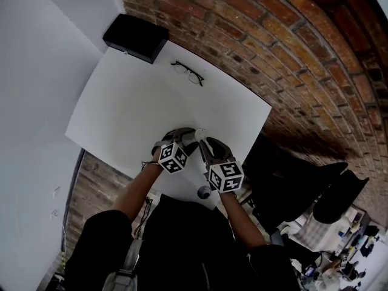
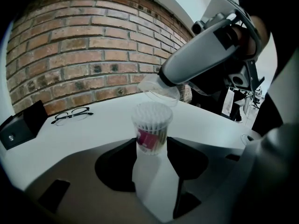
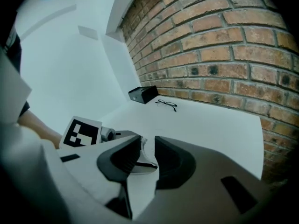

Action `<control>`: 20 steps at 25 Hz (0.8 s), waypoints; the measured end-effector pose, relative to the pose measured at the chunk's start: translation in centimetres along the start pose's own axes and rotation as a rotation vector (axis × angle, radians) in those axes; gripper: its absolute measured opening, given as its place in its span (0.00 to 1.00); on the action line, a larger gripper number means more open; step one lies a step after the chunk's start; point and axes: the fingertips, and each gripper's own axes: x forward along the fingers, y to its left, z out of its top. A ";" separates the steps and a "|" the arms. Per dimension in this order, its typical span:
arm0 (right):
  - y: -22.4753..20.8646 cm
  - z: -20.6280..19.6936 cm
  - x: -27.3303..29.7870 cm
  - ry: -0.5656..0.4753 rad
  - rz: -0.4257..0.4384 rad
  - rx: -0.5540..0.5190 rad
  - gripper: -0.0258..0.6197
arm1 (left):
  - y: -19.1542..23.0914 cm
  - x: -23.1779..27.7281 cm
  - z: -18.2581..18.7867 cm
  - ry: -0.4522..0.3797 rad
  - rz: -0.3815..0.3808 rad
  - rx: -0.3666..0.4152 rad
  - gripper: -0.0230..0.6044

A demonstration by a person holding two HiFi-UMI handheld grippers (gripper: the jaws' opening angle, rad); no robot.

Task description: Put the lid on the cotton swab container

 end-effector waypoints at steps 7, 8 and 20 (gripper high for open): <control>0.2 0.2 1.0 0.023 0.026 -0.003 0.20 | 0.0 0.2 0.2 -0.003 0.002 -0.009 0.38; 0.1 0.2 1.1 0.026 0.028 -0.002 0.20 | -0.1 0.2 0.2 -0.003 0.003 -0.011 0.38; 0.3 -0.5 2.4 0.084 0.061 0.006 0.20 | -0.1 0.3 0.3 -0.006 0.011 -0.021 0.38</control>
